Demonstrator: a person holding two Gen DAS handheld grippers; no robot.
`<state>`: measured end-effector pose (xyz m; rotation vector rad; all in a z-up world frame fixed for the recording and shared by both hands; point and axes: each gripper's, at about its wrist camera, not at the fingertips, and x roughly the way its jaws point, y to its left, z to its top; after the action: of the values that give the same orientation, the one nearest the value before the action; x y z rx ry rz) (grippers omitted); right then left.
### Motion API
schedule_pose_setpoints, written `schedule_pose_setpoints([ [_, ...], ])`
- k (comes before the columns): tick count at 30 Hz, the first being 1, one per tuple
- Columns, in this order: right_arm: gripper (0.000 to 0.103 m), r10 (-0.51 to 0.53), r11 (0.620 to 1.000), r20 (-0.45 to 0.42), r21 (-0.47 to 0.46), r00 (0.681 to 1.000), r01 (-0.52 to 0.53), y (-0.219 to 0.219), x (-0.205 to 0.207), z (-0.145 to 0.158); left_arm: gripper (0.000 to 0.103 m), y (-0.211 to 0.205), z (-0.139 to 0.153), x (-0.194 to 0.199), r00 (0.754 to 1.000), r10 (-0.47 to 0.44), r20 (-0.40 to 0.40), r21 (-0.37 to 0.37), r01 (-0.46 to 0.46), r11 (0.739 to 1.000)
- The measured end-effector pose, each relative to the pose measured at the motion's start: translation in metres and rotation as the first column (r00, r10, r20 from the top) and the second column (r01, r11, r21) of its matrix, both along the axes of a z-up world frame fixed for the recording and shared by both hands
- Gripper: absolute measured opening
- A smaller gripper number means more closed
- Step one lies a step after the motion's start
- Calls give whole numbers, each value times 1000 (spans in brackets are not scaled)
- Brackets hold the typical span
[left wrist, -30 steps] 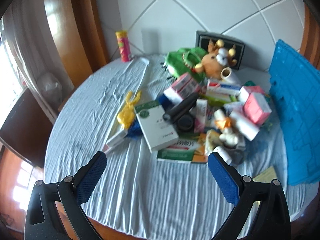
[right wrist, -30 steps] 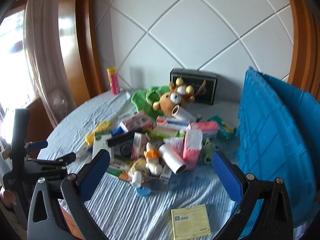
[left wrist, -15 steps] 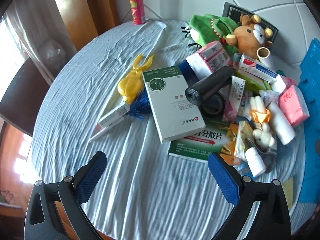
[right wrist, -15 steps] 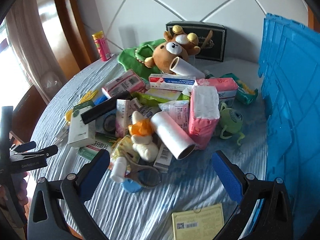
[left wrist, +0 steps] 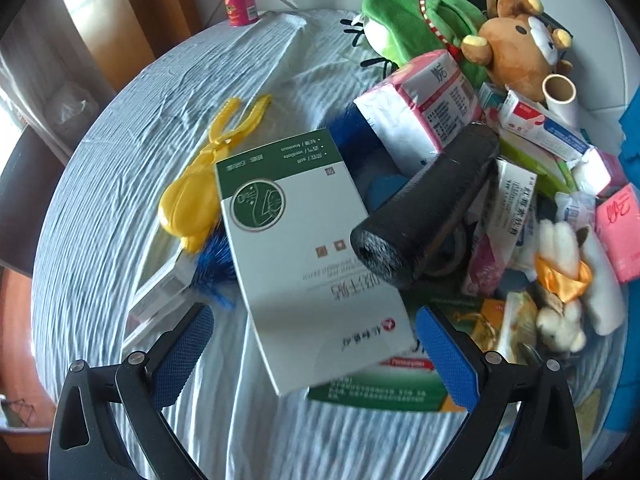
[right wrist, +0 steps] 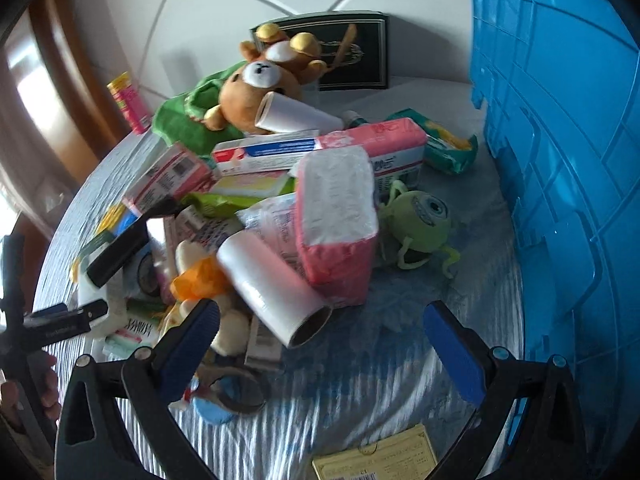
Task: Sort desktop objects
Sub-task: 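Reach the left tool to the white-green patch box while the right tool reaches the white tissue pack, then grasp and lift the patch box with the left tool while the right tool lifts the tissue pack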
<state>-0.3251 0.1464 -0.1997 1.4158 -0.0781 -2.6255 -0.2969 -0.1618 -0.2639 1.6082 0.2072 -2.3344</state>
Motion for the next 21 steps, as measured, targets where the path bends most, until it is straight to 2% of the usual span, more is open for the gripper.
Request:
schedule_pose_setpoints([
  [10,103,-33,999,2,22,999,33,-3,-35,-8,102,-10,-21,-15,999,35,34,43,-36,998],
  [11,103,-33,999,1,19,999,33,-4,-38,-9,100,-10,-22,-16,999,34,32,47,-36,998],
  [13,103,-34,999,0,20,999,34,-6,-45,-13,85,-10,-22,-16,999,32,35,50,-34,998],
  [19,103,-41,999,9,20,999,41,-9,-58,-24,82,-11,-25,-14,999,34,36,33,-35,999],
  [21,98,-39,999,17,32,999,39,-9,-60,-27,82,-12,-29,-15,998,36,47,32,-37,999],
])
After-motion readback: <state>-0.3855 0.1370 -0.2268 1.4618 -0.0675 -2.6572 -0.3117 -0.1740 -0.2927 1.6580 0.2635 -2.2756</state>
